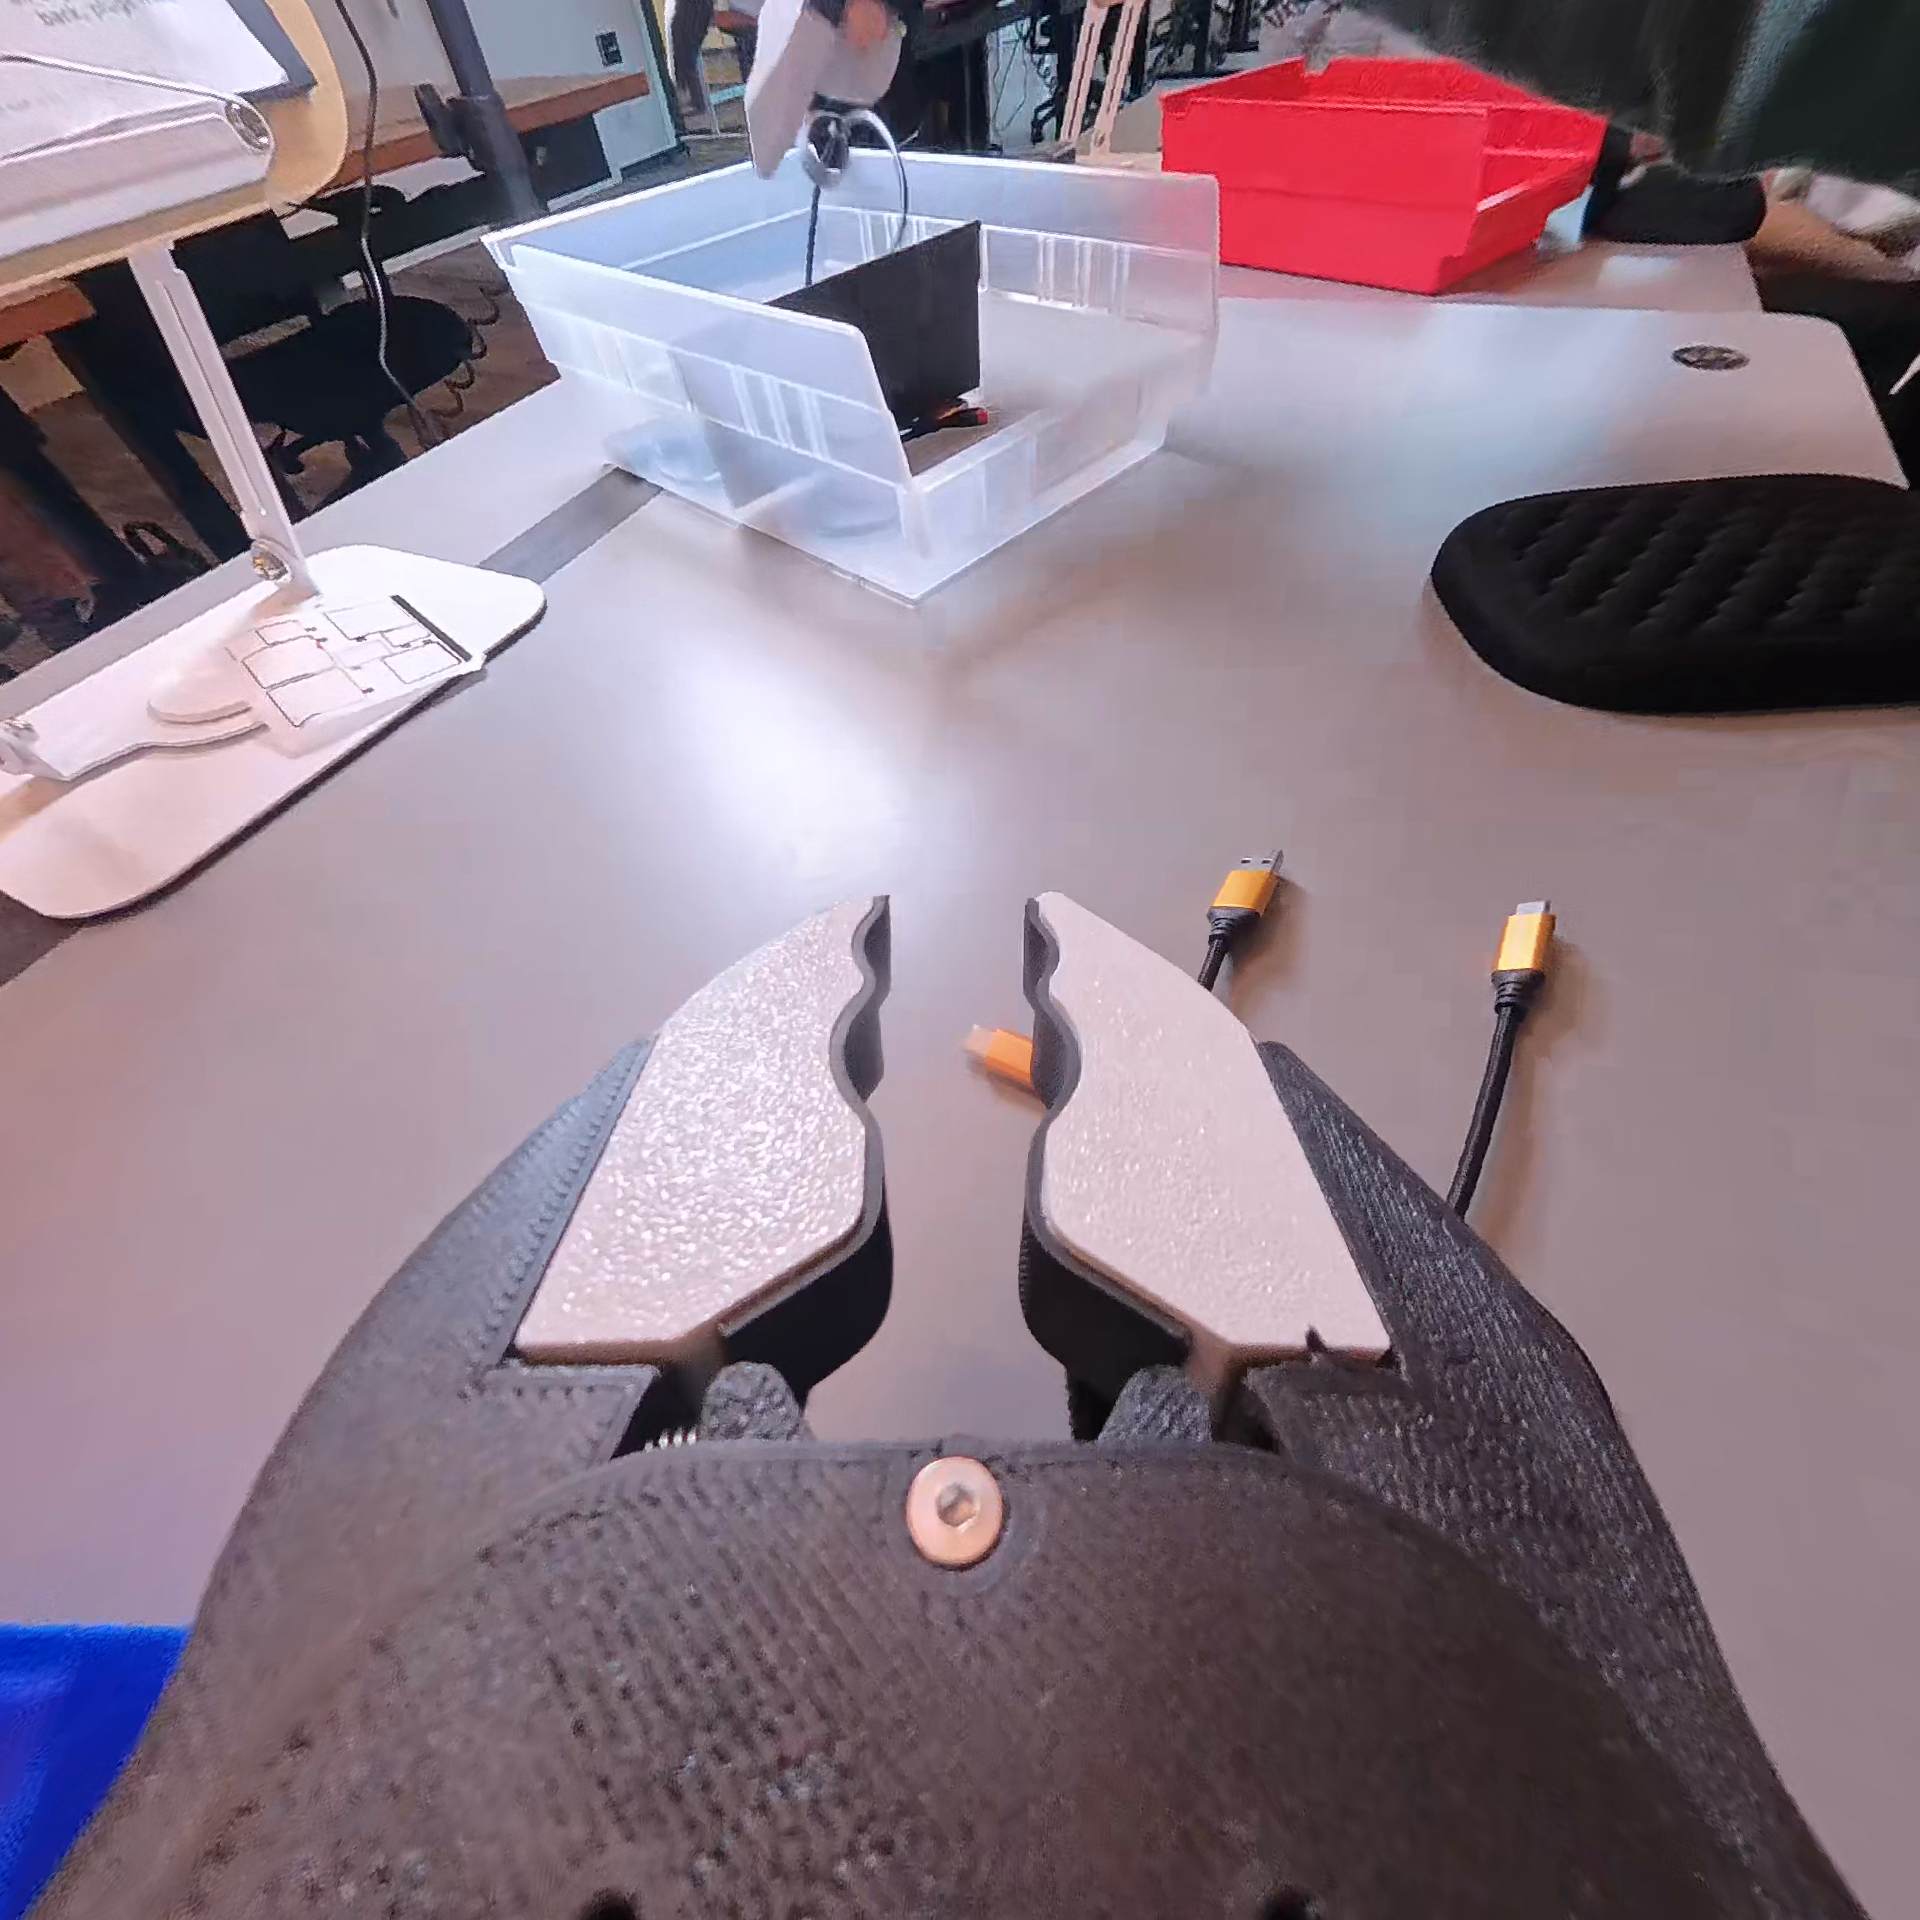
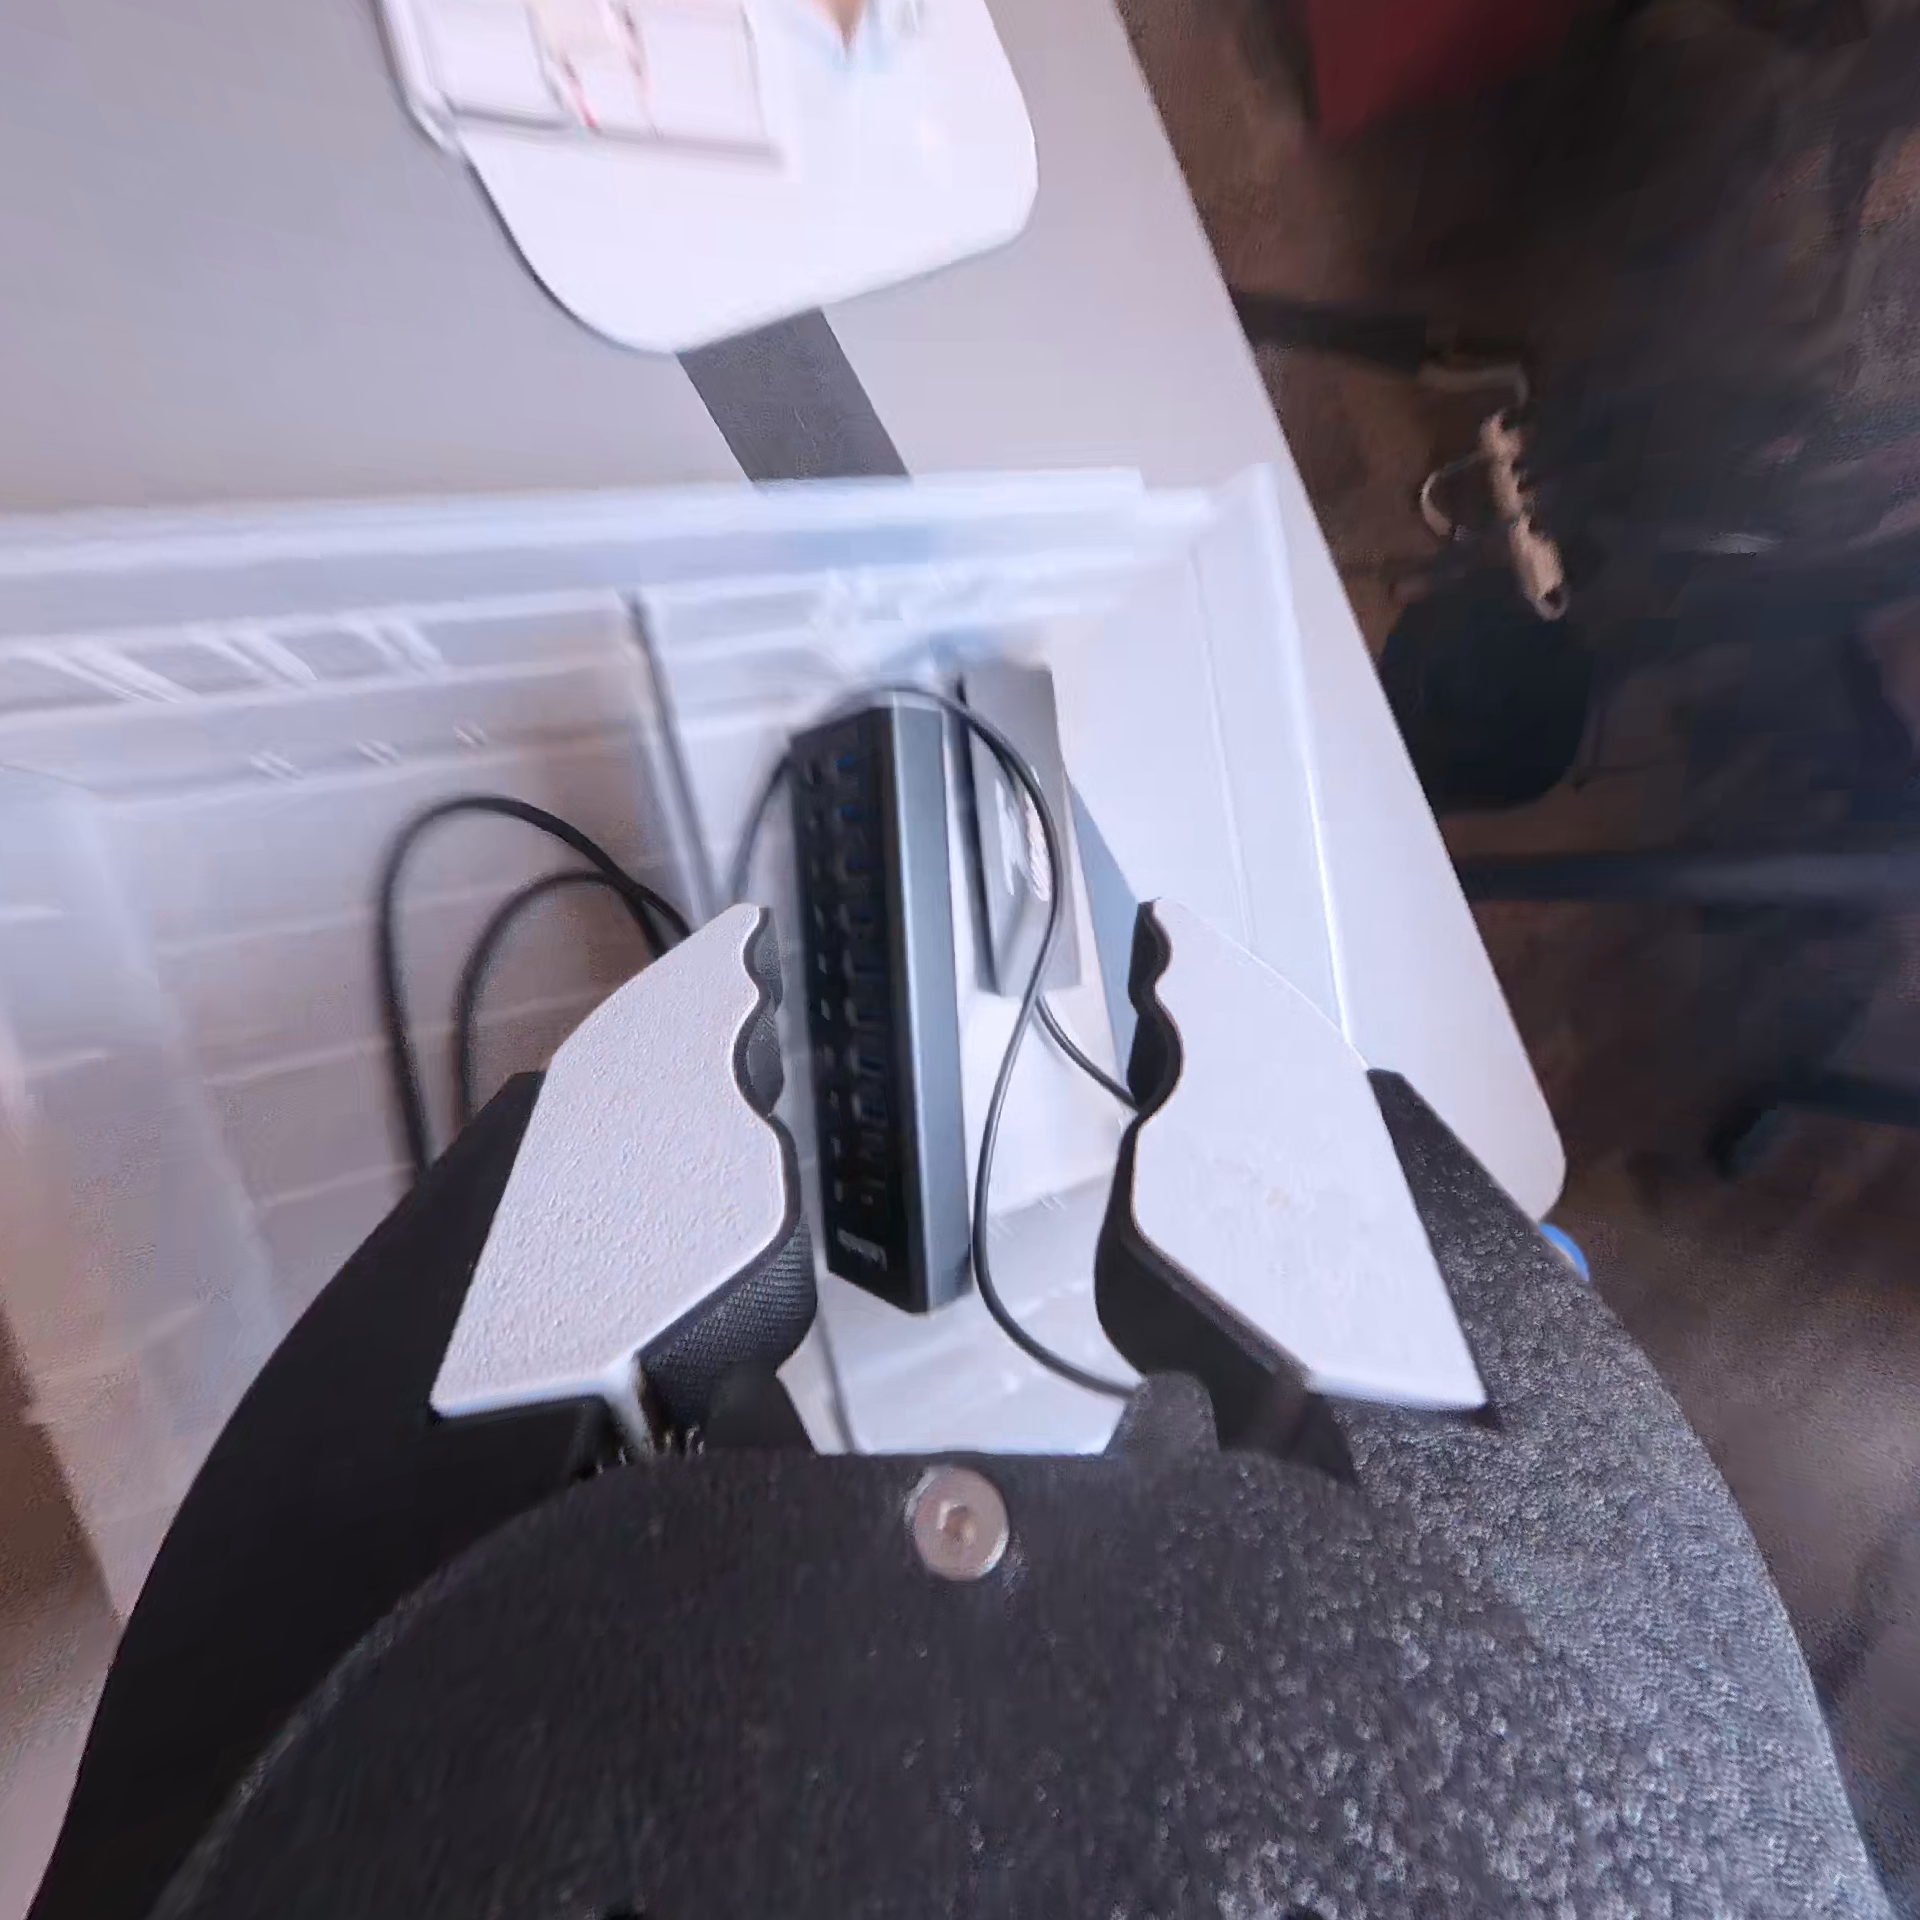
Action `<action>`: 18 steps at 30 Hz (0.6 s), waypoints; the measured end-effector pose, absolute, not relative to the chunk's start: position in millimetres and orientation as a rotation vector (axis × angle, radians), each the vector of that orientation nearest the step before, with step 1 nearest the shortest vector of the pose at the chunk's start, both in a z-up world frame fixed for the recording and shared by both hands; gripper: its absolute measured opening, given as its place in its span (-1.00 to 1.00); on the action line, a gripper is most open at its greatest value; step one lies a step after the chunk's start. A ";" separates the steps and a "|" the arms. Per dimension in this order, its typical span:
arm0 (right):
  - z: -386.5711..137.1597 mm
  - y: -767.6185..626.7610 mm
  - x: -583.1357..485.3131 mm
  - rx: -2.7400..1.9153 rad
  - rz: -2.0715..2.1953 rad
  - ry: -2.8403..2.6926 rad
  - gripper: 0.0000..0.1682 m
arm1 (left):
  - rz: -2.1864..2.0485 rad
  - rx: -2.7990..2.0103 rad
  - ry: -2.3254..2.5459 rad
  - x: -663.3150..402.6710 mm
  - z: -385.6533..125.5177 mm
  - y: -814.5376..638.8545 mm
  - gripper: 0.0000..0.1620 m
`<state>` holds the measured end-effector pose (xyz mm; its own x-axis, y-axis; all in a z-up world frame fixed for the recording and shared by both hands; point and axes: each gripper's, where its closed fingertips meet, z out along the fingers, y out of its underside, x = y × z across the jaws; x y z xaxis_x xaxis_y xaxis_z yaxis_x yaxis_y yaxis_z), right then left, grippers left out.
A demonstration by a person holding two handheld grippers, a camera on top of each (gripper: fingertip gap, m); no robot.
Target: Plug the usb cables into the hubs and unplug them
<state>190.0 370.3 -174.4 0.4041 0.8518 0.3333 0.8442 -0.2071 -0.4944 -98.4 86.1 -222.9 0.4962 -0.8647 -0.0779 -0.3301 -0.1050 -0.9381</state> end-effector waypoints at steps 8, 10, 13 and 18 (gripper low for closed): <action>-183.6 160.2 34.0 -1.685 0.484 -1.835 -0.28 | -0.583 -1.646 1.025 -107.5 -210.3 85.0 -0.66; -212.2 102.8 8.9 -1.652 0.602 -1.966 -0.30 | -0.560 -1.634 1.028 -109.5 -207.7 84.5 -0.67; -257.8 50.2 -15.1 -1.659 0.656 -2.095 -0.31 | -0.561 -1.616 1.025 -110.0 -203.3 82.1 -0.67; -297.9 39.5 -31.4 -1.753 0.616 -2.096 -0.50 | -0.544 -1.595 1.045 -107.3 -202.3 77.7 -0.67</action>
<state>-31.4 39.5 -297.9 -0.1816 0.9832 -0.0180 0.8364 0.1448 -0.5287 -107.3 77.7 -202.3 0.5054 -0.8452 -0.1737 -0.3419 -0.0114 -0.9397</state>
